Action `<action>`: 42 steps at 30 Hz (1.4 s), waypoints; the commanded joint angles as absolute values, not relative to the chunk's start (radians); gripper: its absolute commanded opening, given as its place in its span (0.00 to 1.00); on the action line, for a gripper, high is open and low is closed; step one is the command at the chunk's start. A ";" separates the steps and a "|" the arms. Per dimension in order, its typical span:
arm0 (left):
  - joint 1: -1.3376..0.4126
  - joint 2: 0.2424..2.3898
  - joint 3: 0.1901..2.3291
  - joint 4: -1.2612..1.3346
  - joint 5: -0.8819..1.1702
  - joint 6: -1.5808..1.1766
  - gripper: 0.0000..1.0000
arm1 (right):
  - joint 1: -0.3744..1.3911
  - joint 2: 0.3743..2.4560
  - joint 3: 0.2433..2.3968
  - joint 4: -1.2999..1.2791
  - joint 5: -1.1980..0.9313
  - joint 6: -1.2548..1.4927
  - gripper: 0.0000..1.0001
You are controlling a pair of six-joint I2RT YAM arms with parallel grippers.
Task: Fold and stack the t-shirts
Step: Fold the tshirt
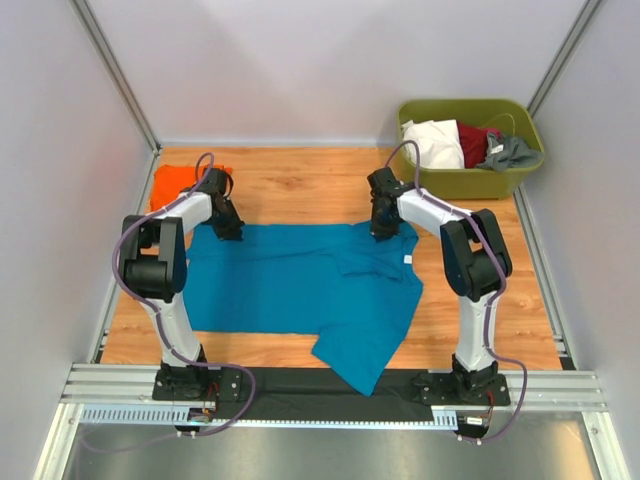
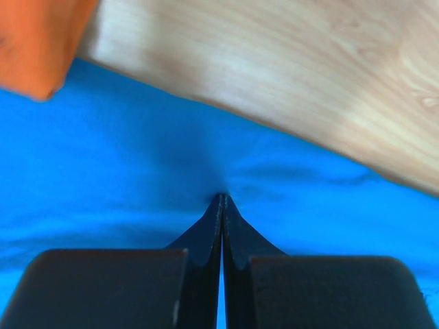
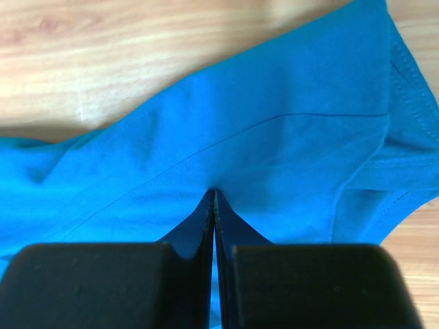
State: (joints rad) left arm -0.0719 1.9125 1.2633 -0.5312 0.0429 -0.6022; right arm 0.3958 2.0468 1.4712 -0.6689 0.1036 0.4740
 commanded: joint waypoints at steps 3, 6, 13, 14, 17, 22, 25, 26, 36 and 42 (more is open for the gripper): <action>-0.086 1.982 1.330 -0.548 0.051 -0.609 0.00 | 0.342 2.057 1.404 -0.627 0.166 0.465 0.01; -0.109 1.993 1.353 -0.561 0.041 -0.606 0.00 | 0.311 2.059 1.394 -0.620 0.181 0.450 0.00; -0.152 2.046 1.449 -0.600 0.060 -0.614 0.00 | 0.253 2.095 1.492 -0.634 0.187 0.374 0.00; -0.153 2.054 1.463 -0.604 0.060 -0.609 0.00 | 0.249 2.103 1.508 -0.637 0.184 0.373 0.00; -0.153 2.085 1.525 -0.632 0.067 -0.589 0.00 | 0.239 2.115 1.542 -0.641 0.179 0.370 0.00; -0.156 2.051 1.574 -0.673 0.072 -0.565 0.01 | 0.241 2.054 1.595 -0.689 0.103 0.350 0.04; -0.156 1.926 1.571 -0.716 0.058 -0.546 0.21 | 0.250 1.923 1.586 -0.716 0.032 0.351 0.15; -0.156 1.843 1.565 -0.745 0.051 -0.543 0.28 | 0.255 1.884 1.577 -0.727 0.017 0.357 0.20; -0.062 1.219 1.073 -0.979 -0.098 -0.894 0.74 | 0.282 1.321 1.175 -0.874 -0.043 0.561 0.92; 0.020 0.893 0.738 -1.019 -0.153 -1.095 0.70 | 0.281 1.074 0.866 -0.900 -0.055 0.713 0.97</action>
